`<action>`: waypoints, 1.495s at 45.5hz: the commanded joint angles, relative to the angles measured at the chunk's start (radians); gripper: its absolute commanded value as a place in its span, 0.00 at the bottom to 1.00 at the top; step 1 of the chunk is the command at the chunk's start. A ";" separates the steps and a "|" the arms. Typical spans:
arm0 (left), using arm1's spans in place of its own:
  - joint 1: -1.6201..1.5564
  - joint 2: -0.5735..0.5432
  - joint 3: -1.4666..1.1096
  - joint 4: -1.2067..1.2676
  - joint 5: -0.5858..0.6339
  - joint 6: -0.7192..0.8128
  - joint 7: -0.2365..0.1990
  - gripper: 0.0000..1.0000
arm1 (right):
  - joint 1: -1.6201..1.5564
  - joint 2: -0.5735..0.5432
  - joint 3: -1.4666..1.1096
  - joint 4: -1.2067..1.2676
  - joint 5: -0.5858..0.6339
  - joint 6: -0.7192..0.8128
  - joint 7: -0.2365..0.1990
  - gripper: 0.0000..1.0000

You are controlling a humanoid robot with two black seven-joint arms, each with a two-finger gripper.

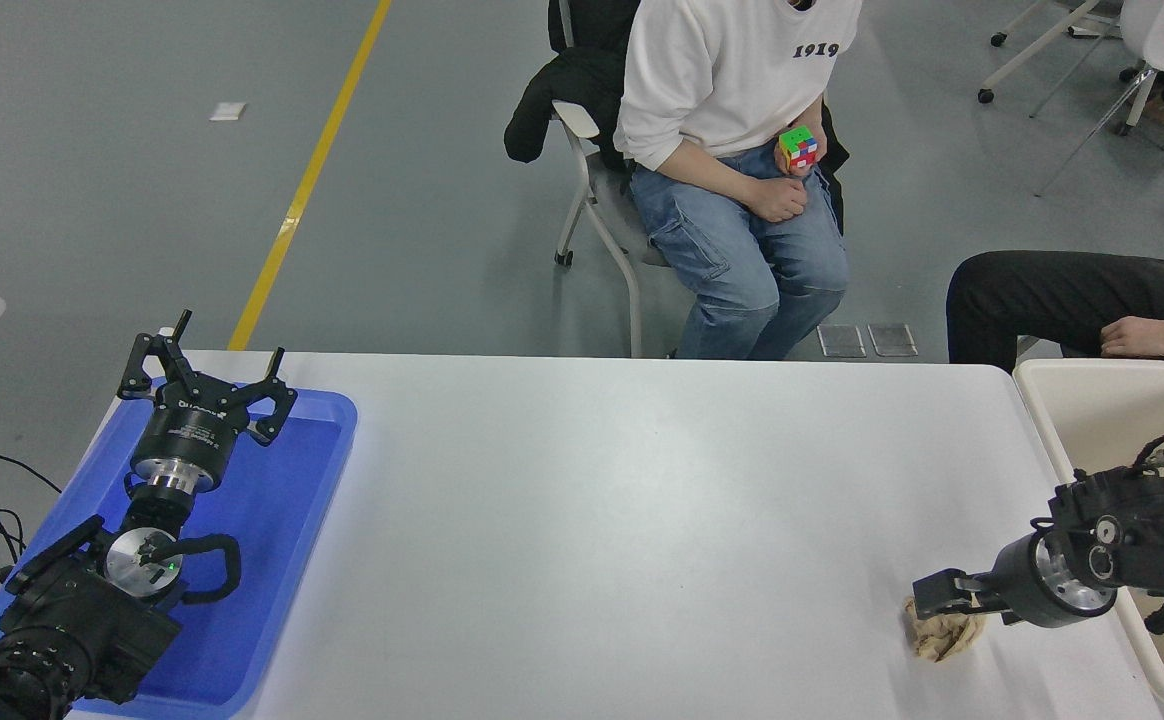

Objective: Pick up paper ball place in dustbin

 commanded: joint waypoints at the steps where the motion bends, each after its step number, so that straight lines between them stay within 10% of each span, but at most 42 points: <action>1: 0.000 0.000 0.000 -0.001 0.000 0.000 0.000 1.00 | -0.028 0.008 0.009 -0.012 0.005 -0.038 0.002 0.46; 6: 0.000 0.000 0.000 0.002 0.000 0.000 0.000 1.00 | -0.034 0.020 0.008 -0.015 0.005 -0.047 0.002 0.29; 9: -0.001 -0.002 0.000 0.002 0.000 0.000 0.000 1.00 | -0.031 0.019 0.009 -0.015 0.005 -0.047 0.002 0.00; 41: -0.001 -0.002 0.000 0.002 0.000 0.000 0.000 1.00 | 0.679 -0.191 -0.426 0.295 0.008 0.088 0.003 0.00; 68: -0.001 -0.002 0.000 -0.001 0.000 0.000 0.000 1.00 | 1.258 -0.024 -0.799 0.473 0.124 0.195 0.005 0.00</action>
